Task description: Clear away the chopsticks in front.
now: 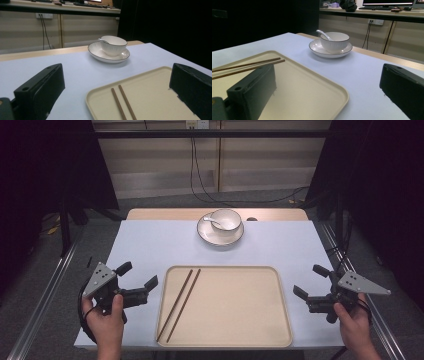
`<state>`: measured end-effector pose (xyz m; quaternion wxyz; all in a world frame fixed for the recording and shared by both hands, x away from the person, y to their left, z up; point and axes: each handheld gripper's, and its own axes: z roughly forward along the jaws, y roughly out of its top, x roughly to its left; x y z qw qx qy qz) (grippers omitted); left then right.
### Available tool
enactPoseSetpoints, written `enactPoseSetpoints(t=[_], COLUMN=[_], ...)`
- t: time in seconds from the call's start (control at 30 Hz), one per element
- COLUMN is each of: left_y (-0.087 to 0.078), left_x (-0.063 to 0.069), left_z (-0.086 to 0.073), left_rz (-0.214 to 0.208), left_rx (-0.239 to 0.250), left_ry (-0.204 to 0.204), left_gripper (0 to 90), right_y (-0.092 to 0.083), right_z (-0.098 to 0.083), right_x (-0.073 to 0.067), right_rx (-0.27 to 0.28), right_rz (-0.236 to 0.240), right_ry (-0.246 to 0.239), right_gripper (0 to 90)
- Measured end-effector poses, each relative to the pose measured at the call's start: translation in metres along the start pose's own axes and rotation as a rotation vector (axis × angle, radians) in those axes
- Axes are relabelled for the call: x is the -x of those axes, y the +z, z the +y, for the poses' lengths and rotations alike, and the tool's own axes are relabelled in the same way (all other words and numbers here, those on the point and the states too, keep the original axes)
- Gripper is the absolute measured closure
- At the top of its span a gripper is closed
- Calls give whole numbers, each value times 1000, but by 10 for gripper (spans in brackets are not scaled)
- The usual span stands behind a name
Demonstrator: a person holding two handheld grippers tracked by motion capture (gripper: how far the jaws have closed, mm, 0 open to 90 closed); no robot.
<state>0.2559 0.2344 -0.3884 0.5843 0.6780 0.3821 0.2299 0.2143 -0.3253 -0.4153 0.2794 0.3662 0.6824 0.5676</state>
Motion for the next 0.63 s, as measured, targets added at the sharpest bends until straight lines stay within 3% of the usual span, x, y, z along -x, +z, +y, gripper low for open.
enactPoseSetpoints(t=[0.13, 0.27, 0.37, 0.53, 0.63], left_y=[-6, -10, -12, -12, -11], left_x=[-3, -6, -6, -6, -7], left_z=[-4, -7, -9, -10, -10], left_rz=[0, -16, -27, -28, -16], left_rx=[-11, 1, 0, -2, -22], left_ry=[32, 25, 62, 44, 57], left_gripper=[0, 0, 0, 0, 0], right_y=[-1, -1, -1, -1, -1], right_z=[0, 0, 0, -1, -1], right_x=[0, 0, 0, 0, 0], right_rx=[0, -3, -2, -4, -4], right_rz=[-3, 1, 0, -2, -1], right_ry=[1, -7, -5, -6, -6], right_gripper=[0, 0, 0, 0, 0])
